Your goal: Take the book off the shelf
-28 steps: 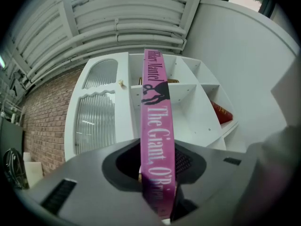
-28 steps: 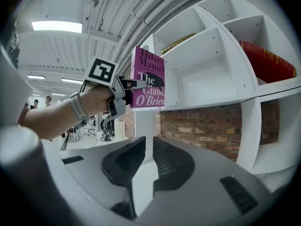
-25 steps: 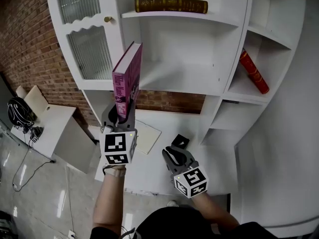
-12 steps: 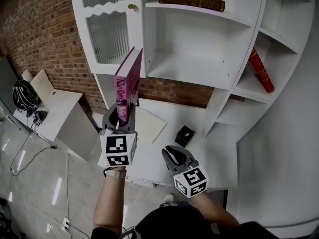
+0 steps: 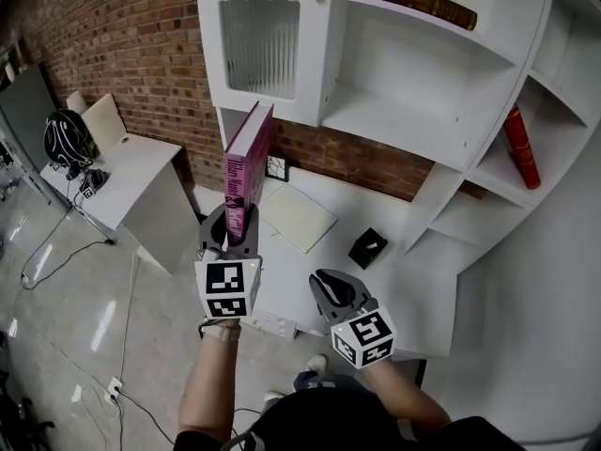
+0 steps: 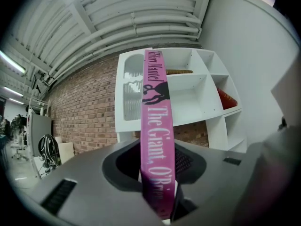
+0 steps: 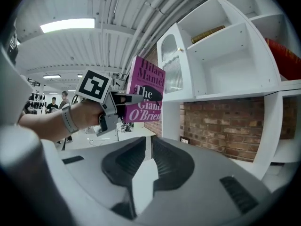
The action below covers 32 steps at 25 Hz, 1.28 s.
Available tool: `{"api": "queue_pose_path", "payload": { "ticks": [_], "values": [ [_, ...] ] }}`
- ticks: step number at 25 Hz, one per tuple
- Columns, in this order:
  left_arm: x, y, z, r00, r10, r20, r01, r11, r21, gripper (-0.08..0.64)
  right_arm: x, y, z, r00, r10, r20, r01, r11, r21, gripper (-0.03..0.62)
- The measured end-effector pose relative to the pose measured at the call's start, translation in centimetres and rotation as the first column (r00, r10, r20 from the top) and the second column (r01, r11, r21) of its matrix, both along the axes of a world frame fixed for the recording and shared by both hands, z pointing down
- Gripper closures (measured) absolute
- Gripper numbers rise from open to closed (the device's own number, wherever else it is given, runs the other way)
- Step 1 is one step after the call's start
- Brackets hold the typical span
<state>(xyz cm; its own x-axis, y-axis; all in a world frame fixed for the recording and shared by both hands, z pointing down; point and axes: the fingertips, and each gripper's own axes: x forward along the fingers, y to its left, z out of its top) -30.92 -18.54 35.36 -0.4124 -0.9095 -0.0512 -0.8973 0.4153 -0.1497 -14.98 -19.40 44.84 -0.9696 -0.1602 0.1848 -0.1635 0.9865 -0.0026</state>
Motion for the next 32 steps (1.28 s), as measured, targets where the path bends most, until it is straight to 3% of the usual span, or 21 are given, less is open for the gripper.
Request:
{"api": "queue_pose_path", "payload": {
  "ticks": [9,19,27,32],
  "values": [
    [-2.9,9.2,4.6,0.988,-0.135,-0.077,0.132,0.99,-0.052,0.422,-3.1,6.2,1.1,0.993,-0.117,-0.027,0.117,0.993,-0.003,0.537],
    [-5.0,19.9,8.8,0.95,-0.282,-0.134,0.269,0.957,-0.11,0.422,-6.6,13.1,1.8,0.969,-0.242,-0.036,0.242,0.97,-0.012,0.537],
    [-5.0,28.9,12.1,0.891,-0.424,-0.164,0.401,0.902,-0.158,0.422,-9.1,18.6,2.0,0.936,-0.351,-0.028,0.351,0.936,-0.012,0.537],
    [-4.5,34.6,13.5,0.842,-0.514,-0.165,0.484,0.854,-0.19,0.422,-10.4,21.5,1.8,0.91,-0.414,-0.019,0.414,0.91,-0.013,0.537]
  ]
}}
